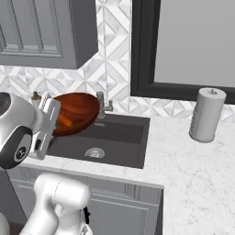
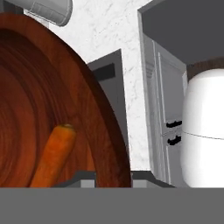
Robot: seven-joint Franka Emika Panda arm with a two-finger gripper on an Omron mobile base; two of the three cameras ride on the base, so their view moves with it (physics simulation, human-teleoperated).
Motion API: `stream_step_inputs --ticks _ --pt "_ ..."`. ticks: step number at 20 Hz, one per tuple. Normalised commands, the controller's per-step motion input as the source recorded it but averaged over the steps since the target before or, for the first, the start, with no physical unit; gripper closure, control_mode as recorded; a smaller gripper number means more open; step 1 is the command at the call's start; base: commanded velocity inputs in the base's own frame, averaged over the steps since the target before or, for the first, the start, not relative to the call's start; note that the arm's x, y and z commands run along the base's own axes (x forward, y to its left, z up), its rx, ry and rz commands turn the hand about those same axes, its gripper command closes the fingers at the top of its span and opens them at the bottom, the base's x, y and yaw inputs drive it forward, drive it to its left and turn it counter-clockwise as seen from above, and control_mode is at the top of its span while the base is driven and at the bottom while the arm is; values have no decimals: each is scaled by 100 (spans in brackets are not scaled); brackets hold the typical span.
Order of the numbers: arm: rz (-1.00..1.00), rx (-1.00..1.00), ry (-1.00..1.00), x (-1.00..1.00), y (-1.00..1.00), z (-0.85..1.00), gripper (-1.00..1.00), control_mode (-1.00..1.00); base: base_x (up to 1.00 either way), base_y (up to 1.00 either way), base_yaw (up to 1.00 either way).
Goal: Pick the carrot from the sink and place it in the bowl. Then pick the bowl and place it in the microwave. Then close the microwave door and press the start button.
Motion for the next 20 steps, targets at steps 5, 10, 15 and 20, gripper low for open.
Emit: stream_step_inputs --ticks 5,10,15,20 --pt "0 0 0 0 0 0 100 100 -67 86 1" --pt "0 0 0 0 0 0 100 100 -66 92 2" --pt "0 0 0 0 0 0 100 100 -48 81 1" --pt "0 0 0 0 0 0 100 100 -43 86 1"
